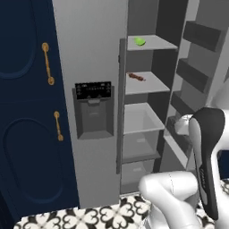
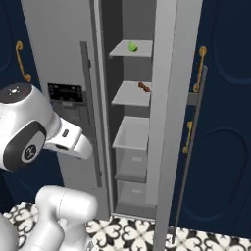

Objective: Grab a lemon wedge from the fridge and one ice cube from the ice bowl, and put them in the glass of lemonade.

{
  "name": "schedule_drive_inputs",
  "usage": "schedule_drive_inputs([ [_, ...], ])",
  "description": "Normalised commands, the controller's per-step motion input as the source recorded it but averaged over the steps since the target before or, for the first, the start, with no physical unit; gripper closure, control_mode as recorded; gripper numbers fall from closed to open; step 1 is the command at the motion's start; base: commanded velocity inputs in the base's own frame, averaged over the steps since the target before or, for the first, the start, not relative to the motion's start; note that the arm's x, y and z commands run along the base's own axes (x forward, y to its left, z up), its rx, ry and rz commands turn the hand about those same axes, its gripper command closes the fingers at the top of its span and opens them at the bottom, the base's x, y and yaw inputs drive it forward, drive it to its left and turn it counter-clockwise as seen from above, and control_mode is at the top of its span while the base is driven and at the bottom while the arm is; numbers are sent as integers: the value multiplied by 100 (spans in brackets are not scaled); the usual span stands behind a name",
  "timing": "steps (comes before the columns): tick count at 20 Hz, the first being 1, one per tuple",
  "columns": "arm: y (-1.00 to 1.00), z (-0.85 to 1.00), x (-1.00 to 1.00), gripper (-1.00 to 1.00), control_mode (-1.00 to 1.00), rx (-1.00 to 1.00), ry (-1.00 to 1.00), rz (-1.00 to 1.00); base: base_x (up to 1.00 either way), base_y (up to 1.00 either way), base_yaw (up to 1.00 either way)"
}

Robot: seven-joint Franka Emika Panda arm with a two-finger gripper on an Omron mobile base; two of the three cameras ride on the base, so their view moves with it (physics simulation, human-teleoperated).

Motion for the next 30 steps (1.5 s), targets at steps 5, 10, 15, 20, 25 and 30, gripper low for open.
schedule_drive_inputs([
  [5,0,0,0,-100,100,0,0,0,44,-58,6],
  [10,0,0,0,-100,100,0,0,0,24,24,2],
  [15,0,0,0,-100,100,0,0,0,-8,17,0],
  [20,0,0,0,-100,100,0,0,0,28,38,0],
  [25,0,0,0,-100,100,0,0,0,51,15,0],
  [30,0,0,0,-100,100,0,0,0,78,-1,3],
])
